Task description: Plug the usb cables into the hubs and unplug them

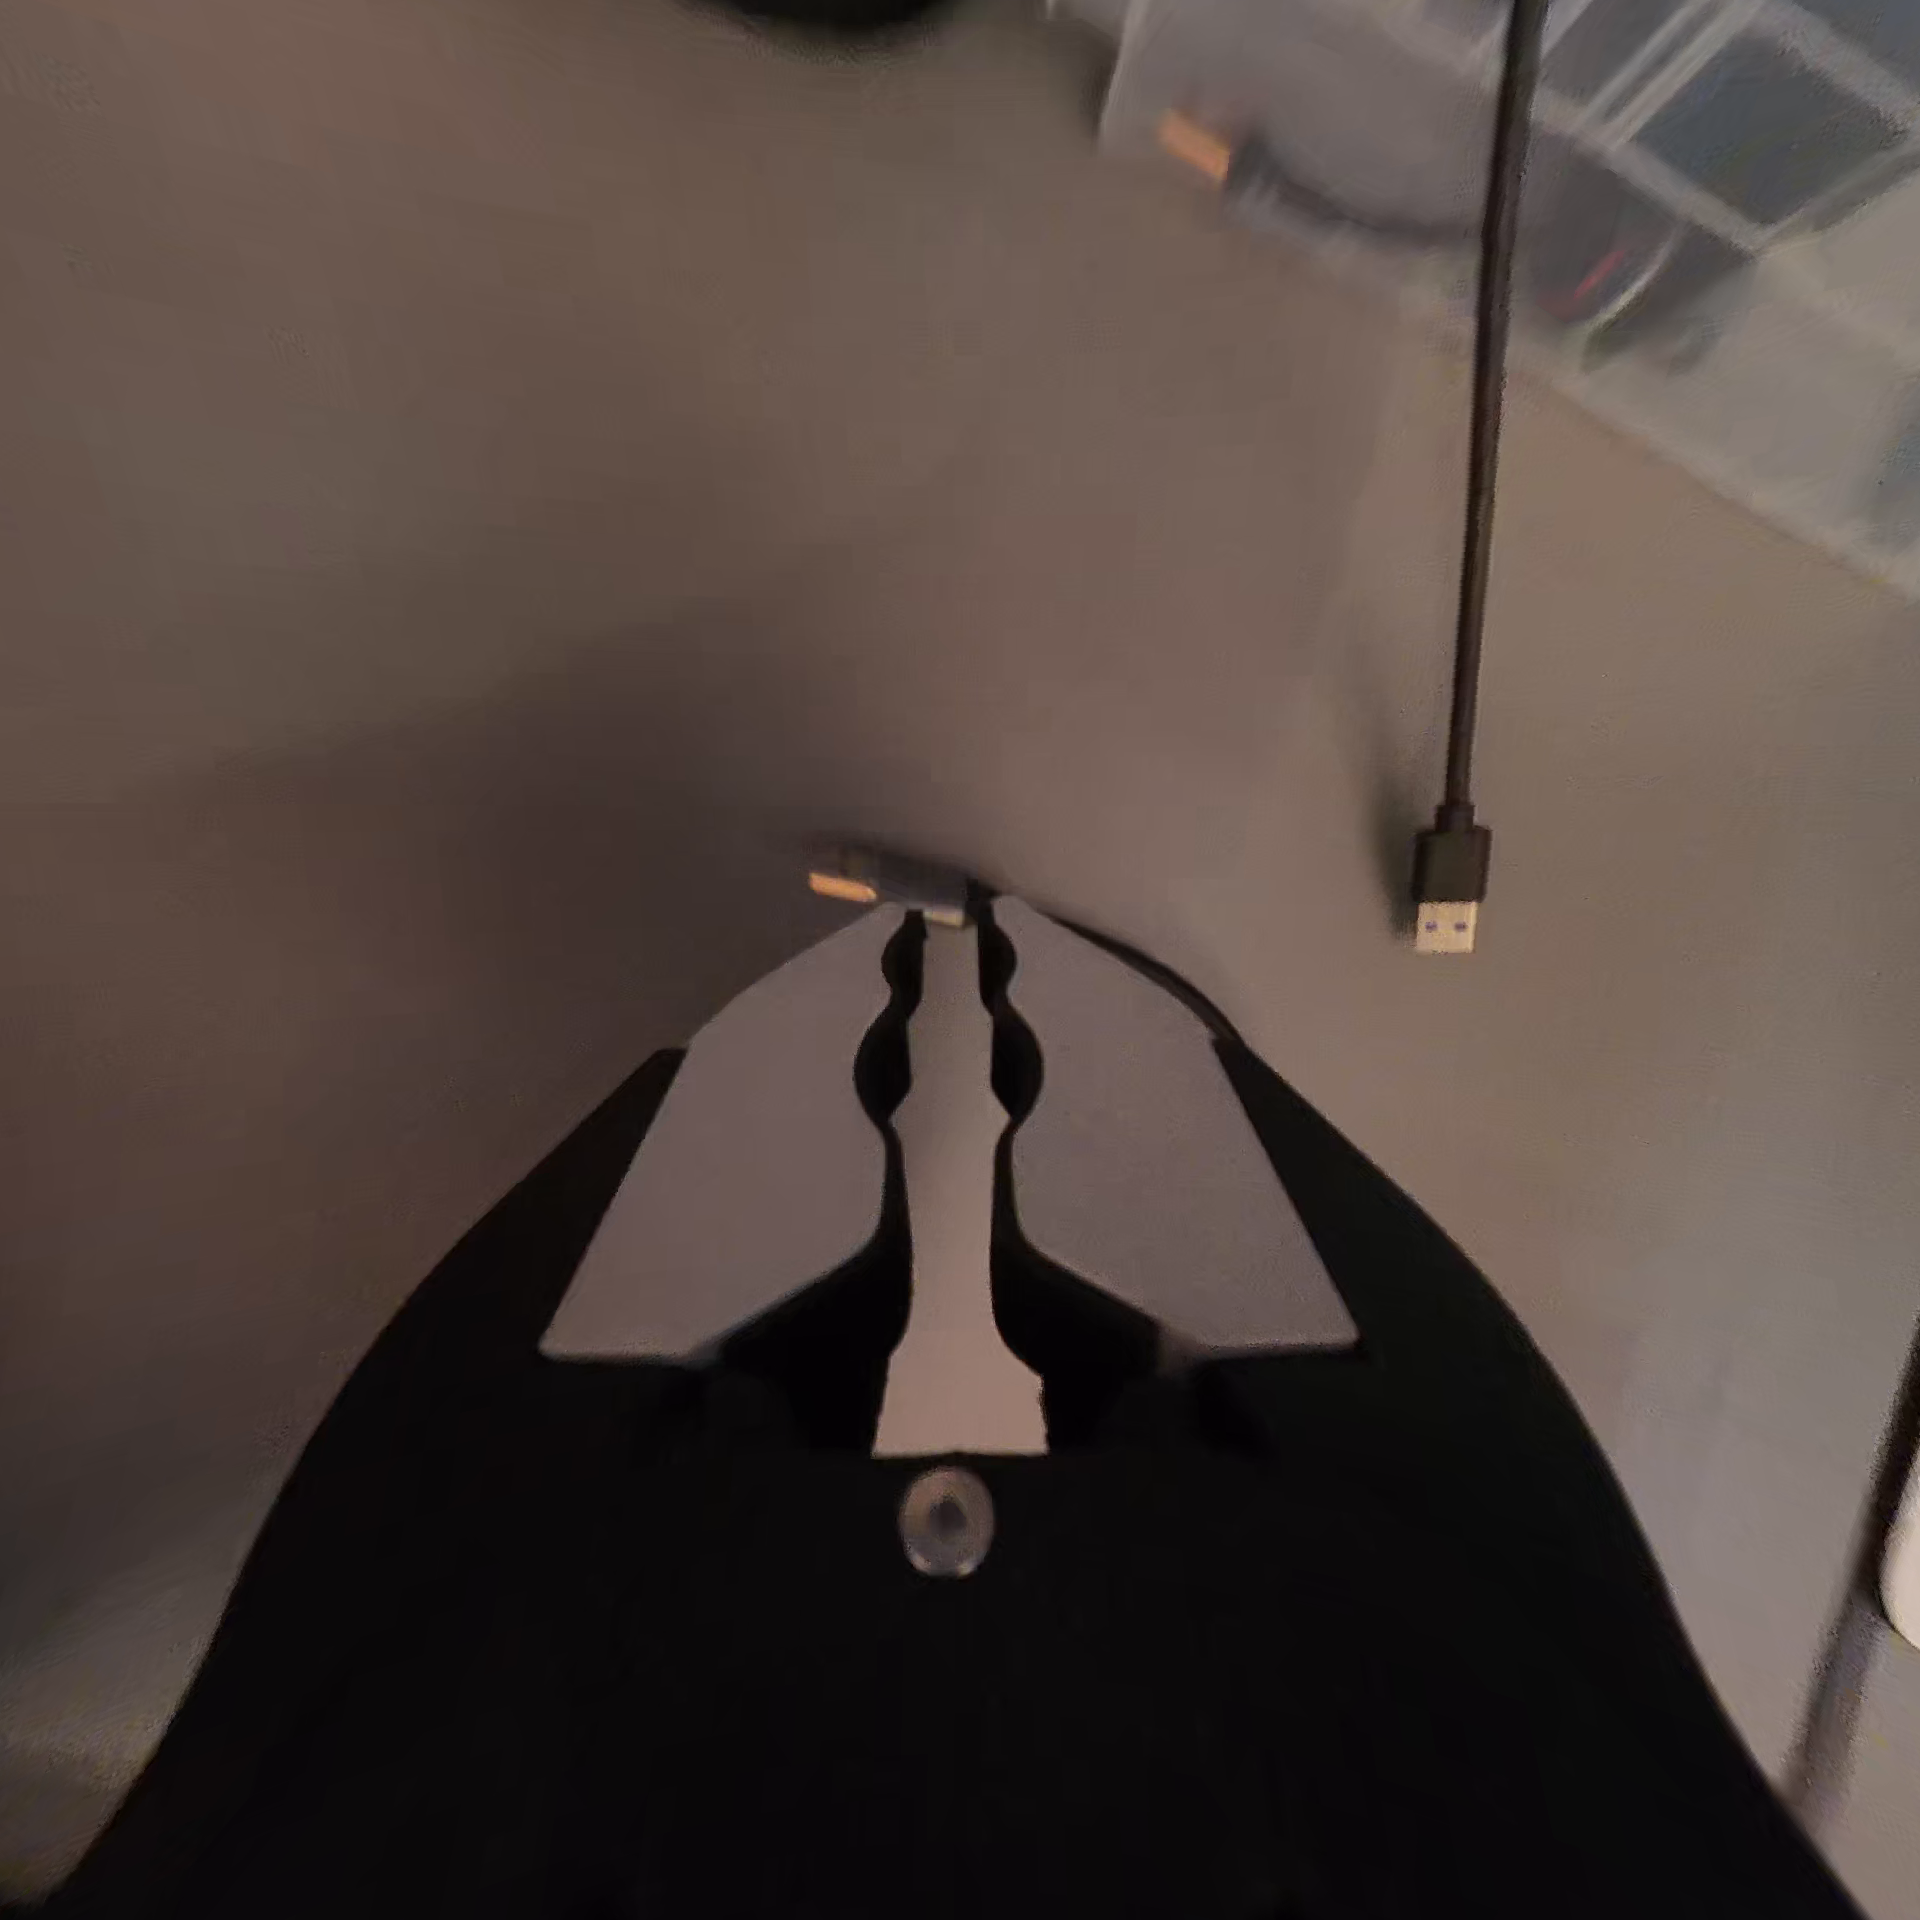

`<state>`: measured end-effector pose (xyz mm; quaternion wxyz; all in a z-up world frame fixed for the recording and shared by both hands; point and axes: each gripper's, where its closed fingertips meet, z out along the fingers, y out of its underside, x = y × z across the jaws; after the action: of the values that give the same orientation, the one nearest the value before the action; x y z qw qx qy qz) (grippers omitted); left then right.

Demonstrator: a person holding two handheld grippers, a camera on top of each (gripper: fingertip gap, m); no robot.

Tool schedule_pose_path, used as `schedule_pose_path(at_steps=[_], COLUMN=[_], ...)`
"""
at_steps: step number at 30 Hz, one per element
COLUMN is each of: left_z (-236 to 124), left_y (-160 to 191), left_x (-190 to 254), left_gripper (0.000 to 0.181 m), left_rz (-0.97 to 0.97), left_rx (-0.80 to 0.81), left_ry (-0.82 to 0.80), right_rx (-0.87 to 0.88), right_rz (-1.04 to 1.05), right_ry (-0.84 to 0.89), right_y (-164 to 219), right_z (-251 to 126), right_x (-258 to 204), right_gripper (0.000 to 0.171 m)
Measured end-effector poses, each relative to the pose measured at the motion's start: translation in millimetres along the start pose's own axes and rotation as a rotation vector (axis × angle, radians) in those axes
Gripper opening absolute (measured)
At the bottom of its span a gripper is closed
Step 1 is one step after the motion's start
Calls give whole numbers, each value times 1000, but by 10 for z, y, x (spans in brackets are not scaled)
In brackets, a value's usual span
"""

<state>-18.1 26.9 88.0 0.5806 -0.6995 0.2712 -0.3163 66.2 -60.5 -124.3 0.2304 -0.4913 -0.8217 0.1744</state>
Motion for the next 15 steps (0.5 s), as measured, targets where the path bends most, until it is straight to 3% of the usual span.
schedule_pose_path(at_steps=[4, 15], left_z=[-29, 38], left_y=[-7, 44], left_x=[-27, 18], left_gripper=[26, 26], left_rz=[-12, -52], left_rx=[6, -2], left_ry=[3, 63], right_rx=[-108, -13], right_rz=[-66, -124], right_ry=[51, 59], right_y=[190, 26], right_z=[170, 275], right_x=[48, 34], right_gripper=[14, 24])
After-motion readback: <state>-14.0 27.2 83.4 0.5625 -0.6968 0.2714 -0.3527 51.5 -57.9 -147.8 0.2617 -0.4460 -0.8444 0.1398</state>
